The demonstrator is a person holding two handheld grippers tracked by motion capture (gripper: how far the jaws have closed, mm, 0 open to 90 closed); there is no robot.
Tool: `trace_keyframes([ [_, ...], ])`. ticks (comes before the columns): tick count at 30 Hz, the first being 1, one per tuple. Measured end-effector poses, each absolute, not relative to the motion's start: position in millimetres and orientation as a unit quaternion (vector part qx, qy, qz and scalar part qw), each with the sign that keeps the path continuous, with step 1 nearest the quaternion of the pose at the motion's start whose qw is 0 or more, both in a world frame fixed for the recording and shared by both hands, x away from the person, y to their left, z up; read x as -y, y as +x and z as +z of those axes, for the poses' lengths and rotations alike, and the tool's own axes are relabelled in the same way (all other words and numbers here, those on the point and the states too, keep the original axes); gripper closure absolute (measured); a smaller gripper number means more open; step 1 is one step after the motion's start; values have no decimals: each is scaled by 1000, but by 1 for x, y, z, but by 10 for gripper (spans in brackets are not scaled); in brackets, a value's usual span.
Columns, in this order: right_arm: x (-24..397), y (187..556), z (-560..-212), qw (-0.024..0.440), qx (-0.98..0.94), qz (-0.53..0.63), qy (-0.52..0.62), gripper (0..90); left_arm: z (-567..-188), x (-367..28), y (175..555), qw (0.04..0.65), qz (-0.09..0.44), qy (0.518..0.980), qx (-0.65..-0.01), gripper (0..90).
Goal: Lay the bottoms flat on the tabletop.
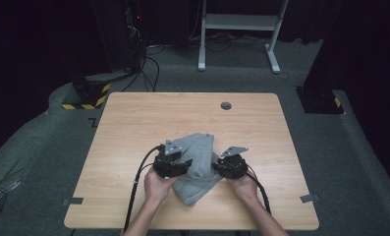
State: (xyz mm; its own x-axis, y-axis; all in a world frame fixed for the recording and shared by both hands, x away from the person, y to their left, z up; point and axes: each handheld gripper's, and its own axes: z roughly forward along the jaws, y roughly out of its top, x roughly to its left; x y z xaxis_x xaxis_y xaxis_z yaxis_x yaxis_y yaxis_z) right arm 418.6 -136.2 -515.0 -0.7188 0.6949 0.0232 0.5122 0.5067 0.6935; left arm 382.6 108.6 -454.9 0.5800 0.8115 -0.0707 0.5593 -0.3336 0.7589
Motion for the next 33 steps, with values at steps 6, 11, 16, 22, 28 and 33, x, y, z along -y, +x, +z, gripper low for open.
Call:
trace_keyframes([
  [6,141,411,-511,134,-871,343,326,869,-456,-98,387,356,171,825,-405,851],
  [11,171,397,-496,157,-852,370,336,870,-446,-119,376,365,199,809,-416,856],
  [16,188,382,-500,157,-857,362,332,870,-466,-139,361,356,166,812,-431,856],
  [22,182,369,-504,147,-868,355,316,761,-470,-134,355,367,156,815,-421,672],
  [28,173,380,-489,167,-842,390,332,582,-450,-112,360,381,207,802,-409,483],
  [33,155,395,-505,133,-867,352,326,570,-458,-95,385,374,185,805,-422,465],
])
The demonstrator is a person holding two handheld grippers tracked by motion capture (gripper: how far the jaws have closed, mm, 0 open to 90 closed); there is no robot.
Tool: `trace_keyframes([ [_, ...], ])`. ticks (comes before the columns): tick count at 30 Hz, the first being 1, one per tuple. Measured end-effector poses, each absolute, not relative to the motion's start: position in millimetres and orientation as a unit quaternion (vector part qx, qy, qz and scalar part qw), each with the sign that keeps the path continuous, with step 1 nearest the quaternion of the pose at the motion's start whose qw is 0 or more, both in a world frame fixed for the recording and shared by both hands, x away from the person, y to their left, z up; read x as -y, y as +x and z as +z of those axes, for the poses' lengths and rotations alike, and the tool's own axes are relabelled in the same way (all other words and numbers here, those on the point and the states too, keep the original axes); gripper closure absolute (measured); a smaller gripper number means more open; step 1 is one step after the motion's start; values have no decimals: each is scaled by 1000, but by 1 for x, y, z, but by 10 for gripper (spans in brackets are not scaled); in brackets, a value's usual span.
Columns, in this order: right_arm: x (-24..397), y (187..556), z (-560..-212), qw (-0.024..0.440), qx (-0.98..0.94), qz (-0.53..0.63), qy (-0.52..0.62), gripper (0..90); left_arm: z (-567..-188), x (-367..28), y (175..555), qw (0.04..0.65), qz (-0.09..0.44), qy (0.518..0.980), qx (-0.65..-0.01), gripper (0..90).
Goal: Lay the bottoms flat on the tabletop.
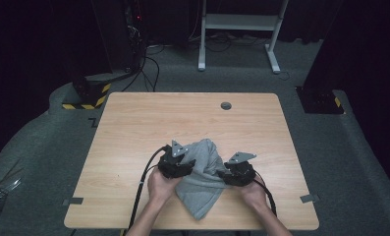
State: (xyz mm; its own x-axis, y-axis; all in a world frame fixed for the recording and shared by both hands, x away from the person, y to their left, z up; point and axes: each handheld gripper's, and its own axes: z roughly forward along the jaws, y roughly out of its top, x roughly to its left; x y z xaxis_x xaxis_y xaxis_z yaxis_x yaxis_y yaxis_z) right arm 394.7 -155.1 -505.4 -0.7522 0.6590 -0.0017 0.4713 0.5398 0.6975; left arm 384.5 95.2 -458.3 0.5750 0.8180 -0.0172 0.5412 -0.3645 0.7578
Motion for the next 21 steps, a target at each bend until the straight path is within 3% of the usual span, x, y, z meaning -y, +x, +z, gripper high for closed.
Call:
trace_keyframes([
  [1,154,396,-508,130,-870,349,323,653,-461,-93,390,370,172,809,-423,488],
  [3,151,396,-510,129,-876,344,312,821,-464,-89,395,359,150,823,-415,668],
  [4,151,397,-508,124,-878,345,306,845,-464,-89,395,356,147,828,-408,786],
  [6,153,396,-497,146,-872,356,301,852,-461,-90,393,356,149,829,-404,847],
  [10,162,400,-473,194,-842,390,317,851,-447,-107,384,367,182,816,-408,850],
  [15,166,411,-462,215,-827,394,339,835,-450,-131,381,356,183,812,-426,849],
  [16,165,414,-464,206,-829,387,346,806,-454,-133,382,349,174,815,-429,848],
  [18,162,417,-478,181,-842,366,353,653,-459,-133,382,342,165,818,-433,833],
  [20,162,415,-483,172,-844,363,356,616,-461,-133,382,348,159,816,-433,813],
  [21,163,414,-487,165,-845,361,358,588,-461,-132,383,355,154,814,-433,755],
])
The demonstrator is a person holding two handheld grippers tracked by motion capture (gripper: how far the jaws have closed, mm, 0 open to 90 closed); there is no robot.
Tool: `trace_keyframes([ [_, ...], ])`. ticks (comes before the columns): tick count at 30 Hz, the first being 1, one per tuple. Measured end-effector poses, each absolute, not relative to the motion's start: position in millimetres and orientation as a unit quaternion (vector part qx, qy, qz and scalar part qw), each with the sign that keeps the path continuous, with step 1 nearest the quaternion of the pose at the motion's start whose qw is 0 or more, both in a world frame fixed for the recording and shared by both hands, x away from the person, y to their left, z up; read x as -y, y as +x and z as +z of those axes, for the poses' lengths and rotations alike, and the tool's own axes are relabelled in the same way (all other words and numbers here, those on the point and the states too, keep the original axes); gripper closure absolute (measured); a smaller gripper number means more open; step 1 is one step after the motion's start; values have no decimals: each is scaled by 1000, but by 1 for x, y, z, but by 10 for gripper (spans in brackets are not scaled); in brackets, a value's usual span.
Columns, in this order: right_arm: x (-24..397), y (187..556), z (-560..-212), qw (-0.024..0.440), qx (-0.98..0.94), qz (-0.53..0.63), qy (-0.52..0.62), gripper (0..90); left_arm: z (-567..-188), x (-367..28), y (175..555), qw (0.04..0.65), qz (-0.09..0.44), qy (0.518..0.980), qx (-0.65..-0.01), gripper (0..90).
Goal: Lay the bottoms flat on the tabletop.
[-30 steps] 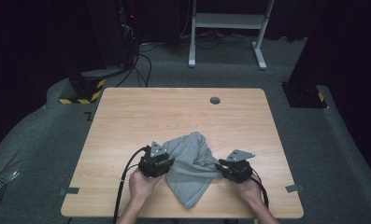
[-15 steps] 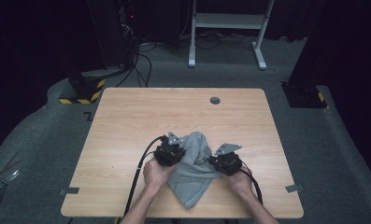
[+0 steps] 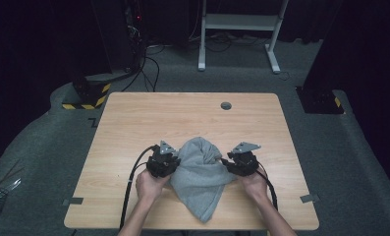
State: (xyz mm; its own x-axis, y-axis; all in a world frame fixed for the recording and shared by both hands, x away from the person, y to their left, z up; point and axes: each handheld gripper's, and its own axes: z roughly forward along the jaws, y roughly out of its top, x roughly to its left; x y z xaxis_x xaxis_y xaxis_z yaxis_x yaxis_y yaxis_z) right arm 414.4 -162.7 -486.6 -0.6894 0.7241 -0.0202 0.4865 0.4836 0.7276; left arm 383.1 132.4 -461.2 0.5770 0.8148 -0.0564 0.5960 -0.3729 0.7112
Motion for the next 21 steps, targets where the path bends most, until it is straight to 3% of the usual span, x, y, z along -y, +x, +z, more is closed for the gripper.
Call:
trace_keyframes([
  [3,163,410,-501,146,-853,347,362,550,-456,-122,387,363,159,809,-434,550],
  [5,162,407,-510,133,-858,337,363,558,-453,-114,392,364,161,808,-433,460],
  [7,161,402,-513,131,-862,338,355,624,-452,-106,399,364,159,807,-436,413],
  [9,159,397,-511,131,-873,334,330,755,-456,-97,410,356,152,806,-448,403],
  [10,159,397,-511,131,-873,334,330,755,-456,-97,410,356,152,806,-448,429],
  [11,157,391,-510,134,-882,326,312,800,-458,-96,414,352,145,807,-451,517],
  [12,157,391,-510,134,-882,326,312,800,-459,-95,416,349,141,811,-448,517],
  [13,157,385,-509,137,-887,324,299,815,-460,-94,418,351,137,811,-447,731],
  [14,157,385,-509,137,-887,324,299,815,-461,-95,419,352,134,812,-446,731],
  [15,158,383,-509,139,-888,323,296,819,-461,-97,419,353,139,810,-447,831],
  [21,180,365,-510,142,-881,335,303,827,-439,-122,406,396,195,771,-458,861],
])
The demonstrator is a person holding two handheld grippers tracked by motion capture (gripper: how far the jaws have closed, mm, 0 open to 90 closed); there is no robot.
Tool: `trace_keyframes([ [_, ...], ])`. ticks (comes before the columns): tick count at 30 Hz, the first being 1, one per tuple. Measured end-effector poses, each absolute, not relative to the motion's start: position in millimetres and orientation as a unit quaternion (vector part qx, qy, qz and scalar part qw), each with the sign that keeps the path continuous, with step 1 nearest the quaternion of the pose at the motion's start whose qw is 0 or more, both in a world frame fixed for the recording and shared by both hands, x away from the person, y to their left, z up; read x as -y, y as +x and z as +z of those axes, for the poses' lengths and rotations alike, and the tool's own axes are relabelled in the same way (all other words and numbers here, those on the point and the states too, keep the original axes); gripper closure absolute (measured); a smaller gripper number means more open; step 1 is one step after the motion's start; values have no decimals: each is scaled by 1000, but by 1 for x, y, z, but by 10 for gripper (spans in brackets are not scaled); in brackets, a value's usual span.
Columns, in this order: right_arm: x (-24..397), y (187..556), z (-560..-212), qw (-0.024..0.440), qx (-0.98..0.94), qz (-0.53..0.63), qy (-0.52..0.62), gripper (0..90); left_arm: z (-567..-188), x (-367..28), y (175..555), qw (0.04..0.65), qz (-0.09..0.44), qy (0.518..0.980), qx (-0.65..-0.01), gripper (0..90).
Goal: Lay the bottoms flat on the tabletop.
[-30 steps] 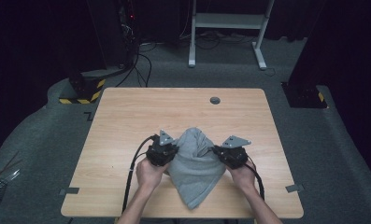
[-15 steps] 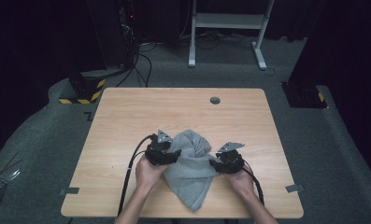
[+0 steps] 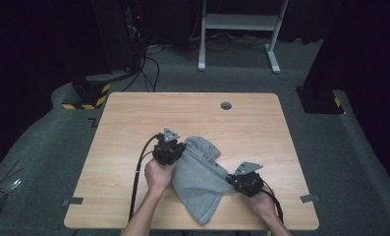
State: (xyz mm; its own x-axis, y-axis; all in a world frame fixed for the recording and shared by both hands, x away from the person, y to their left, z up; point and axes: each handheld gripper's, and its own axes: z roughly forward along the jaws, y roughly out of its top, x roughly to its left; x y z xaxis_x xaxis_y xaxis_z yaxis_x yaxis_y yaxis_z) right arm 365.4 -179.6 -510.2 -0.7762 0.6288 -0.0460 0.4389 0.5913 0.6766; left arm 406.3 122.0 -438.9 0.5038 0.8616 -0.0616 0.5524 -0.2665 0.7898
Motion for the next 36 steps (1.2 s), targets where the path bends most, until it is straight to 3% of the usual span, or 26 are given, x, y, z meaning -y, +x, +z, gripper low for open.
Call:
trace_keyframes([
  [5,179,354,-508,124,-884,345,290,772,-452,-116,396,387,180,794,-433,830],
  [9,178,365,-496,144,-860,372,317,691,-456,-119,390,391,169,791,-438,667],
  [10,174,374,-491,147,-856,378,321,681,-454,-124,384,395,170,787,-443,590],
  [12,166,383,-489,151,-858,373,319,681,-453,-127,381,394,172,786,-444,542],
  [20,134,410,-498,145,-873,341,316,675,-455,-162,348,395,175,771,-468,513],
  [29,147,384,-485,124,-864,388,296,575,-482,-178,323,353,162,777,-495,484],
  [31,147,384,-489,107,-869,386,292,570,-490,-176,325,342,151,780,-501,532],
  [32,144,385,-494,96,-876,374,289,662,-494,-175,326,337,144,783,-502,587],
  [33,144,385,-494,96,-876,374,289,662,-497,-174,327,331,143,787,-500,587],
  [36,139,388,-500,100,-889,358,266,877,-498,-175,333,330,136,797,-488,861],
])
